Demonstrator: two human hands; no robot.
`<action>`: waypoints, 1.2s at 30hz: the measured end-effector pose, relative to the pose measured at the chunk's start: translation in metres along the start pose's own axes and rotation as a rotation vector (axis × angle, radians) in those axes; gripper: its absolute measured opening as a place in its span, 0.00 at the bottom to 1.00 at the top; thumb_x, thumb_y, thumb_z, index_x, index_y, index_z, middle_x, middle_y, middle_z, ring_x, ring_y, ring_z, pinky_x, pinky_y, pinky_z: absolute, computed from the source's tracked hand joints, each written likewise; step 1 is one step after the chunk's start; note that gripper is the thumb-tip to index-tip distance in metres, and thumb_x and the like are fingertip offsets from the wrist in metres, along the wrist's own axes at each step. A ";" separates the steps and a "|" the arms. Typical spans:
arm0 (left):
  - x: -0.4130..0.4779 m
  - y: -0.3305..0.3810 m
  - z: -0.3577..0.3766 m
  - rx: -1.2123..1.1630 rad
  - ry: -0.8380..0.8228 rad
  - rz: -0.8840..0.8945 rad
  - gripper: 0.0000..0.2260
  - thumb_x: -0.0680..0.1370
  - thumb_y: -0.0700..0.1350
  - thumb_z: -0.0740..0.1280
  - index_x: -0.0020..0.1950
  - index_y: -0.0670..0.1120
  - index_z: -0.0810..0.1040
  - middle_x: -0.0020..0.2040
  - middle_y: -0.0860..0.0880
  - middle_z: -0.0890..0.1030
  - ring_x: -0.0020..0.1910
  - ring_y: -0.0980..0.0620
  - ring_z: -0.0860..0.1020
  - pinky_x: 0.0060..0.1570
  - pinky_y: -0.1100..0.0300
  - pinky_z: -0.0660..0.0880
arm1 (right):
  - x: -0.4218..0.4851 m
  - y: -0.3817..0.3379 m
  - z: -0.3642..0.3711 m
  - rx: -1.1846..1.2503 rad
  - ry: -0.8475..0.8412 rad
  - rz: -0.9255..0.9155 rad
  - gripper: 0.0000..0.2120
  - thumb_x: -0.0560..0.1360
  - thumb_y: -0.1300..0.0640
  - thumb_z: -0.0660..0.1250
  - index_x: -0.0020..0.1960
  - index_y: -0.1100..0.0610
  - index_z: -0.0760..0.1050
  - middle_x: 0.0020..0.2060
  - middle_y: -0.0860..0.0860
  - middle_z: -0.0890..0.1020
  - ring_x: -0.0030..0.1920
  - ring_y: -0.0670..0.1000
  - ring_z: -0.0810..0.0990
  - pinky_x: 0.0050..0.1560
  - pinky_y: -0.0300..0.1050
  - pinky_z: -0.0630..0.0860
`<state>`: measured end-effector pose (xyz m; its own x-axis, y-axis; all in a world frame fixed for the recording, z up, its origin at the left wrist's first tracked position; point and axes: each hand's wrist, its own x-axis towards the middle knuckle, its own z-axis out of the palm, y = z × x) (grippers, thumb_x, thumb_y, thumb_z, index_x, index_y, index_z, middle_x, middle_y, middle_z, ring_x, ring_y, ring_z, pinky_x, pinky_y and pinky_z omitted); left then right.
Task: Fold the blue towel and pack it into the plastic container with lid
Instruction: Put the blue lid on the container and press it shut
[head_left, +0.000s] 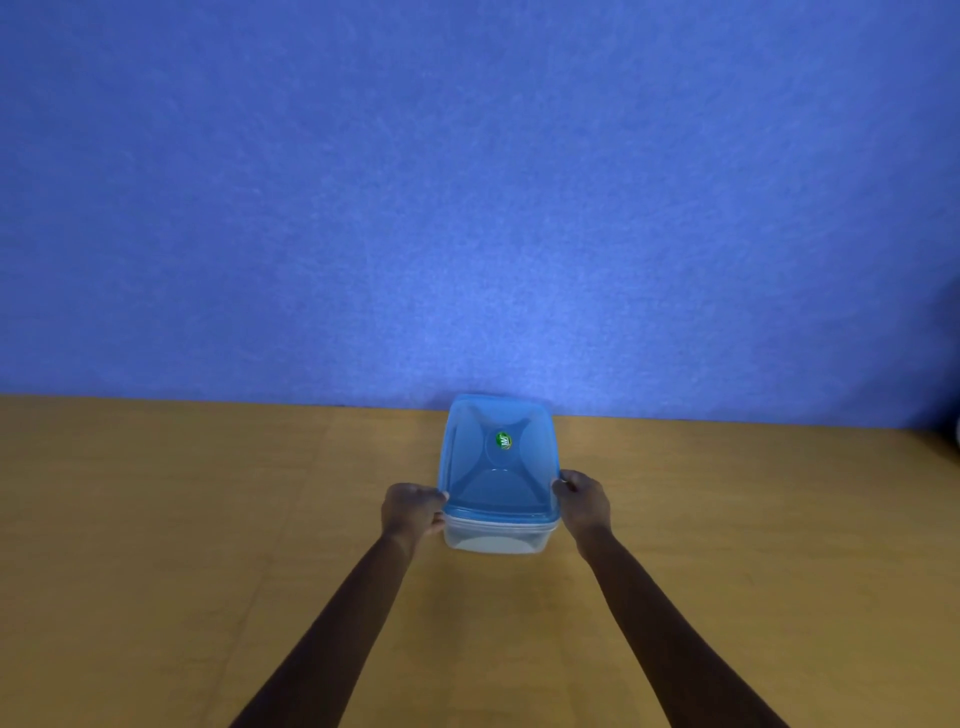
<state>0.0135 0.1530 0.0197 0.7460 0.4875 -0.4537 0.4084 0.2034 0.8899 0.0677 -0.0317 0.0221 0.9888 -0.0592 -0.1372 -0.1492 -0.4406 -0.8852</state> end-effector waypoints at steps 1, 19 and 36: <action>-0.001 0.000 0.000 -0.013 0.000 -0.009 0.11 0.74 0.32 0.65 0.31 0.40 0.73 0.33 0.44 0.74 0.31 0.49 0.74 0.19 0.68 0.75 | 0.000 -0.001 0.000 -0.006 -0.001 -0.007 0.12 0.76 0.64 0.60 0.52 0.69 0.79 0.47 0.65 0.82 0.43 0.57 0.75 0.42 0.42 0.66; -0.013 0.000 -0.007 -0.241 -0.067 -0.074 0.09 0.73 0.28 0.65 0.34 0.37 0.74 0.37 0.41 0.76 0.36 0.49 0.75 0.42 0.59 0.82 | -0.008 -0.004 -0.003 0.006 -0.049 0.063 0.17 0.77 0.57 0.62 0.64 0.62 0.74 0.59 0.61 0.80 0.58 0.61 0.79 0.60 0.59 0.76; -0.014 0.000 -0.010 -0.251 -0.071 -0.109 0.09 0.74 0.28 0.65 0.34 0.37 0.75 0.36 0.41 0.76 0.35 0.47 0.76 0.34 0.61 0.82 | -0.008 0.002 0.000 0.115 -0.021 0.138 0.18 0.77 0.55 0.63 0.65 0.61 0.74 0.60 0.61 0.79 0.58 0.60 0.79 0.58 0.54 0.78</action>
<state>-0.0022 0.1545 0.0263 0.7432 0.3922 -0.5420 0.3518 0.4599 0.8153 0.0594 -0.0316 0.0214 0.9585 -0.0927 -0.2696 -0.2851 -0.3237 -0.9022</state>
